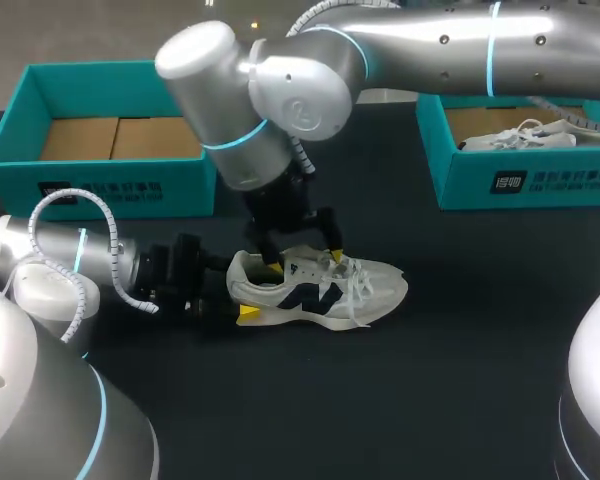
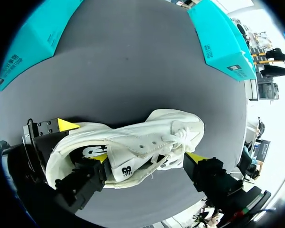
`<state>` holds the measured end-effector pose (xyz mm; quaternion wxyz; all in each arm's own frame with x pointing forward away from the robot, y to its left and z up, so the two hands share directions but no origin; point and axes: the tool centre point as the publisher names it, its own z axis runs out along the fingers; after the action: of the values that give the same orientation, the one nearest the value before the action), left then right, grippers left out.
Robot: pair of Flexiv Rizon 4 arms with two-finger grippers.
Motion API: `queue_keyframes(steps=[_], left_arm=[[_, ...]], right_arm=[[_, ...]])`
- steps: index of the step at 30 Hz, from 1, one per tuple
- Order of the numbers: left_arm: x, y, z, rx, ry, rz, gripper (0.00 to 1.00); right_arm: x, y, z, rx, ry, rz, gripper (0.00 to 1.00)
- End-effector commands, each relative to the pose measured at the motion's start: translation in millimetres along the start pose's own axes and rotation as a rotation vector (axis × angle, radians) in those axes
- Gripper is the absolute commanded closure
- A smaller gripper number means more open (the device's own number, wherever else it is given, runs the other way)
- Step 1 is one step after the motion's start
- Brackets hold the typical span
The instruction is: Take the shoe out of the shoebox, open the shoe tongue, remove and reinsert the insole, then place the shoe into the shoebox
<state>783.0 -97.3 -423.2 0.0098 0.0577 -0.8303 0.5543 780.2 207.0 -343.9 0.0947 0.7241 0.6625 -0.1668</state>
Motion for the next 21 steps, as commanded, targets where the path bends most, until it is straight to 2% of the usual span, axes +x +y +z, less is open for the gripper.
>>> queue_keyframes(steps=[1,5,10,12,13,14,16,19,21], left_arm=[[0.0,-0.4,0.6,-0.002,0.0,0.0,1.0],[0.0,-0.4,0.6,-0.002,0.0,0.0,1.0],[0.0,-0.4,0.6,-0.002,0.0,0.0,1.0],[0.0,-0.4,0.6,-0.002,0.0,0.0,1.0],[0.0,-0.4,0.6,-0.002,0.0,0.0,1.0],[0.0,-0.4,0.6,-0.002,0.0,0.0,1.0],[0.0,-0.4,0.6,-0.002,0.0,0.0,1.0],[0.0,-0.4,0.6,-0.002,0.0,0.0,1.0],[0.0,-0.4,0.6,-0.002,0.0,0.0,1.0]], right_arm=[[-6.3,1.5,2.5,0.006,0.0,0.004,0.21],[-13.7,-0.2,2.7,0.014,0.001,0.018,0.29],[-24.0,-2.7,-8.8,0.008,-0.016,0.042,0.27],[-27.2,-2.7,-10.7,0.011,-0.012,0.053,0.33],[-28.1,-2.6,-11.3,0.008,0.001,0.06,0.38],[-28.6,-2.4,-11.6,0.006,0.016,0.064,0.48],[-29.9,-1.5,-10.5,-0.006,0.049,0.077,0.6],[-31.1,0.4,-6.8,-0.018,0.091,0.097,0.98],[-31.3,1.6,-4.8,-0.024,0.112,0.101,1.0]])
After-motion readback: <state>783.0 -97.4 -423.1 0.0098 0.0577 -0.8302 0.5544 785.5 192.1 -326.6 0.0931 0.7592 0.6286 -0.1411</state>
